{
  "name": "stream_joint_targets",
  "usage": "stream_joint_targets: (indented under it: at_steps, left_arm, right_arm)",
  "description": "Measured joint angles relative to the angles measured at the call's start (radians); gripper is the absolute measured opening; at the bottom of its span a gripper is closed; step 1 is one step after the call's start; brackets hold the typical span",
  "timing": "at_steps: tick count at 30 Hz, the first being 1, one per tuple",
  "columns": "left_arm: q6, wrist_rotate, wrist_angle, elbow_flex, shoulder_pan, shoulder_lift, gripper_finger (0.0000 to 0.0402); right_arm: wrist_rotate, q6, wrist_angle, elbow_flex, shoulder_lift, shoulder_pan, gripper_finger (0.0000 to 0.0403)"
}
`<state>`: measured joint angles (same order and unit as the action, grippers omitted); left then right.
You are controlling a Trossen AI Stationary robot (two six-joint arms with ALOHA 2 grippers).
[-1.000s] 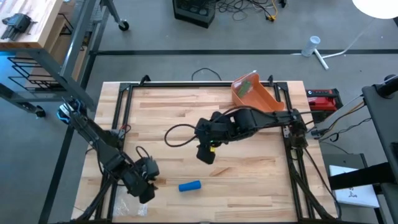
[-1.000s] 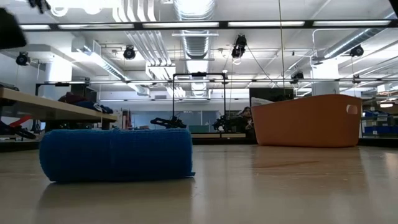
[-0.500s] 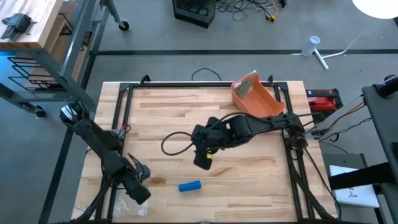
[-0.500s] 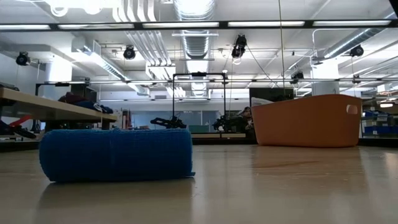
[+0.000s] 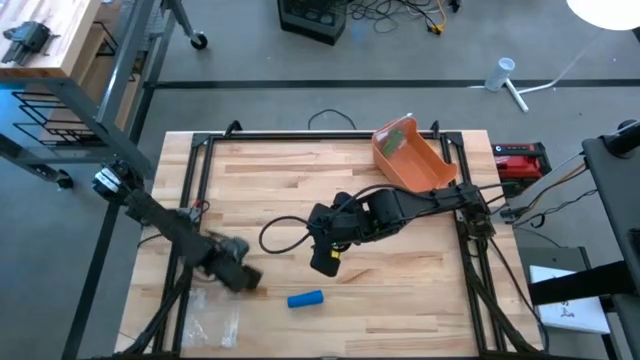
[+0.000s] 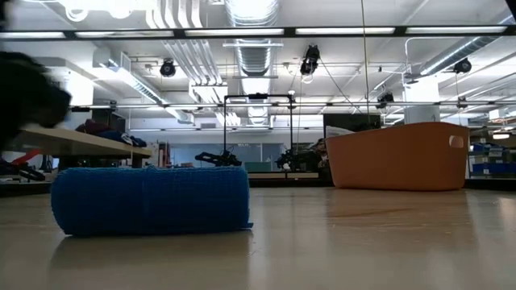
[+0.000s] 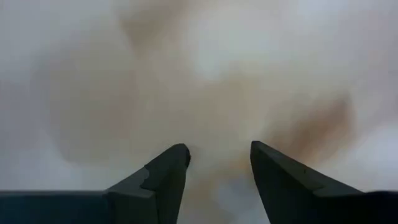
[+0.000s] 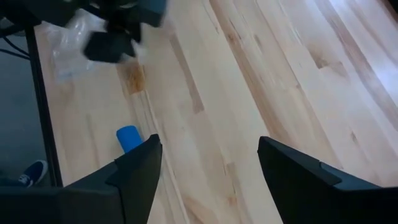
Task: Roll bandage
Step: Open the transparent zip bag
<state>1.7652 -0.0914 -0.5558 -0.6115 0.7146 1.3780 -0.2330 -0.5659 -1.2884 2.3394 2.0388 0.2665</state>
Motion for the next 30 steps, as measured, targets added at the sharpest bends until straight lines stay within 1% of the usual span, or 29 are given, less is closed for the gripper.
stream_joint_targets:
  at_steps: [2, 5, 8, 10, 11, 13, 15, 17, 21, 23, 26, 30]
  left_arm:
    - [-0.039, -0.052, -0.001, 0.003, -0.081, -0.013, 0.017]
    - [-0.19, -0.064, -0.005, -0.025, -0.18, -0.043, 0.0165]
    - [-0.382, 0.006, 0.0, -0.083, -0.224, -0.072, 0.0161]
    - [-0.482, 0.092, -0.003, -0.129, -0.223, -0.079, 0.0159]
    - [-0.51, 0.147, -0.011, -0.15, -0.216, -0.08, 0.0157]
    - [-0.519, 0.244, -0.038, -0.187, -0.186, -0.077, 0.0154]
    - [-0.493, 0.286, -0.047, -0.218, -0.137, -0.068, 0.0152]
    - [-0.454, 0.276, -0.047, -0.242, -0.075, -0.058, 0.0149]
    - [-0.399, 0.176, -0.048, -0.256, 0.058, -0.025, 0.0144]
    - [-0.356, 0.141, -0.044, -0.252, 0.112, -0.006, 0.0142]
    - [-0.307, 0.137, -0.046, -0.24, 0.168, 0.027, 0.0141]
    - [-0.328, 0.136, -0.042, -0.233, 0.208, 0.078, 0.0145]
  right_arm:
    - [0.0, 0.0, 0.005, 0.0, 0.0, 0.0, 0.0254]
    - [0.0, -0.001, 0.03, 0.0, 0.0, 0.0, 0.0251]
    - [-0.001, -0.003, 0.058, 0.0, 0.0, 0.0, 0.0249]
    - [0.0, -0.003, 0.06, 0.0, 0.0, 0.0, 0.0251]
    - [-0.001, -0.003, 0.064, 0.0, 0.0, 0.0, 0.0252]
    - [-0.003, -0.014, 0.068, 0.0, 0.0, 0.002, 0.0254]
    - [-0.004, -0.025, 0.067, 0.0, 0.0, 0.004, 0.0254]
    - [-0.004, -0.037, 0.067, -0.002, 0.0, 0.004, 0.0251]
    - [-0.004, -0.039, 0.067, -0.003, 0.0, 0.007, 0.0243]
    - [-0.004, -0.037, 0.067, -0.003, 0.0, 0.007, 0.0239]
    - [-0.004, -0.035, 0.075, -0.003, 0.0, 0.004, 0.0234]
    - [-0.006, -0.024, 0.082, -0.004, 0.0, 0.0, 0.0228]
